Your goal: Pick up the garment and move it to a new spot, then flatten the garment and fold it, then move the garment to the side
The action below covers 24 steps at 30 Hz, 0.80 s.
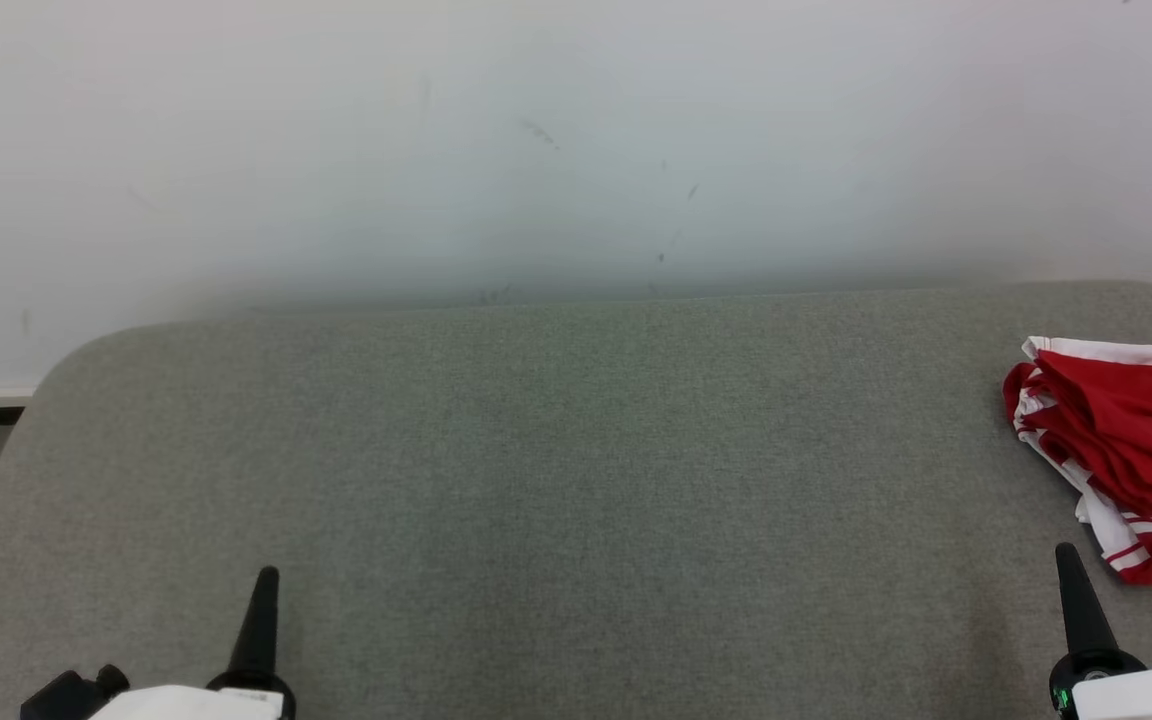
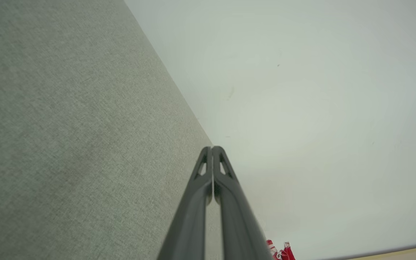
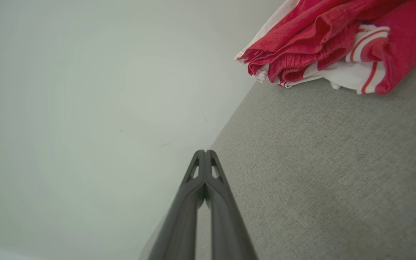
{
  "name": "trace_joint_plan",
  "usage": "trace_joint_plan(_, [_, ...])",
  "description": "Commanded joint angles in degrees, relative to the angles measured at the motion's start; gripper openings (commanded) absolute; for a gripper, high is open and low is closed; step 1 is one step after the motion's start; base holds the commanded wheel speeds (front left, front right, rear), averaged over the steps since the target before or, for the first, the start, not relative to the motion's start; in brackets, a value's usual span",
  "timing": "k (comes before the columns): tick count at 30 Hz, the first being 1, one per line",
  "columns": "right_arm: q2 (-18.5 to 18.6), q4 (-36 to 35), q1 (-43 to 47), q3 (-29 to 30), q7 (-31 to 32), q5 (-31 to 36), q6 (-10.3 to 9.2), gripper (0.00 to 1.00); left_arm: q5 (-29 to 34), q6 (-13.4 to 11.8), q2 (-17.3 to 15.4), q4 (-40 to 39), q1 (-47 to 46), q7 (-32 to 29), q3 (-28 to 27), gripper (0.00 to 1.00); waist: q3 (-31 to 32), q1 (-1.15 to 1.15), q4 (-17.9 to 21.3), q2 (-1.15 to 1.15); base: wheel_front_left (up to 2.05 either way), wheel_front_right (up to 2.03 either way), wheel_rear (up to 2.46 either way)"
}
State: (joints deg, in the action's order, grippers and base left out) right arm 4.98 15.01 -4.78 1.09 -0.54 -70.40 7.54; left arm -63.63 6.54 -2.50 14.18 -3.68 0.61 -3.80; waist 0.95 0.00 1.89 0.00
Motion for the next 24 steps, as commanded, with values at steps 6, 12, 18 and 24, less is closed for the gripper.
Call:
trace_joint_plan(6, [-0.3, -0.7, -1.5, 1.1, 1.1, -3.7, -0.06, 0.0, -5.1, 0.5, -0.4, -0.5, -1.4, -1.2, -0.7, 0.0, -0.1, 0.0, -0.2, 0.0, 0.0, 0.0, 0.0])
trace_joint_plan(12, [-0.5, -0.8, -1.5, 1.8, 1.9, -6.2, -0.06, 0.0, -8.4, 0.5, -0.5, -0.5, -1.7, -2.0, -1.0, 0.0, -0.2, 0.0, -0.4, 0.0, 0.0, 0.0, 0.0])
trace_joint_plan(18, [-0.7, -0.9, -1.5, 2.4, 2.7, -8.5, -0.07, 0.0, -11.5, 0.6, -0.5, -0.4, -1.9, -2.8, -1.3, 0.0, -0.4, 0.0, -0.6, 0.0, 0.0, 0.0, 0.0])
trace_joint_plan(24, [-0.9, -0.9, -1.5, 2.9, 3.5, -11.0, -0.07, 0.0, -14.4, 0.7, -0.5, -0.4, -2.0, -3.6, -1.6, 0.0, -0.5, 0.0, -0.8, 0.0, 0.0, 0.0, 0.0])
